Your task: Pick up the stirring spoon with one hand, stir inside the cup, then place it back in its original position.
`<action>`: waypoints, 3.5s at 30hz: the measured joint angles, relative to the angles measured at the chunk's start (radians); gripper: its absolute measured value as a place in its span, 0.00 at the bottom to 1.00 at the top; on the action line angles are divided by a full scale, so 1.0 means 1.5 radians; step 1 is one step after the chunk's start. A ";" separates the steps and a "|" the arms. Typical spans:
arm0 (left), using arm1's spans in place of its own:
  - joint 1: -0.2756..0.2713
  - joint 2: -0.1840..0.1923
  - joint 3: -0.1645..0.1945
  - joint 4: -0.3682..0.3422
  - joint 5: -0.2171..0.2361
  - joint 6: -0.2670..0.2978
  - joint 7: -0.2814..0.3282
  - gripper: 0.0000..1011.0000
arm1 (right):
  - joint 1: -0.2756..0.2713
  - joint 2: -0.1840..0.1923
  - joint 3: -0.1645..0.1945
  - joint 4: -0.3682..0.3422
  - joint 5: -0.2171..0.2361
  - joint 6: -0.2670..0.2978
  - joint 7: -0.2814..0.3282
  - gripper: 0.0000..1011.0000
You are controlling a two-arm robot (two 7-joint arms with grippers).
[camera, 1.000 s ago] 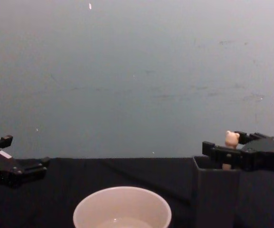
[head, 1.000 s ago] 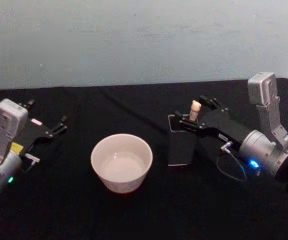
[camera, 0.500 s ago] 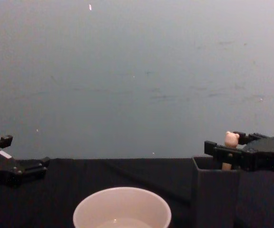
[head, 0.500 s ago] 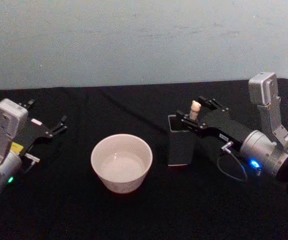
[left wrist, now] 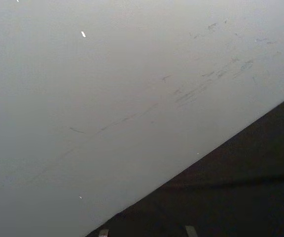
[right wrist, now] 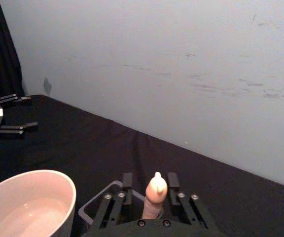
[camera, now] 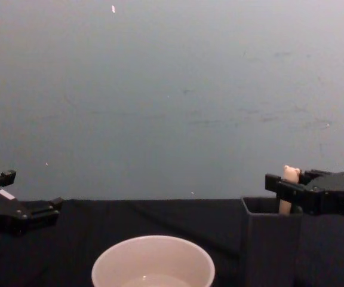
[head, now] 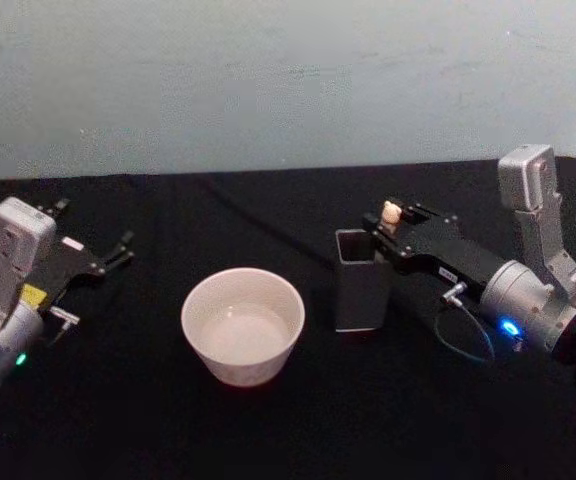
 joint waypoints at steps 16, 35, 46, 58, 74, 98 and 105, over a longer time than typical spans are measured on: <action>0.000 0.000 0.000 0.000 0.000 0.000 0.000 0.99 | -0.003 -0.005 0.007 -0.005 -0.006 -0.006 0.009 0.21; 0.000 0.000 0.000 0.000 0.000 0.000 0.000 0.99 | -0.013 -0.005 0.058 -0.096 0.012 -0.019 0.039 0.21; 0.000 0.000 0.000 0.000 0.000 0.000 0.000 0.99 | 0.003 -0.007 0.067 -0.113 0.024 -0.037 0.048 0.21; 0.000 0.000 0.000 0.000 0.000 0.000 0.000 0.99 | 0.047 -0.033 0.006 -0.067 0.000 -0.068 0.093 0.21; 0.000 0.000 0.000 0.000 0.000 0.000 0.000 0.99 | 0.072 -0.060 -0.066 -0.011 -0.017 -0.113 0.153 0.21; 0.000 0.000 0.000 0.000 0.000 0.000 0.000 0.99 | 0.100 -0.114 -0.111 0.141 -0.083 -0.202 0.173 0.21; 0.000 0.000 0.000 0.000 0.000 0.000 0.000 0.99 | 0.100 -0.119 -0.111 0.152 -0.089 -0.207 0.177 0.21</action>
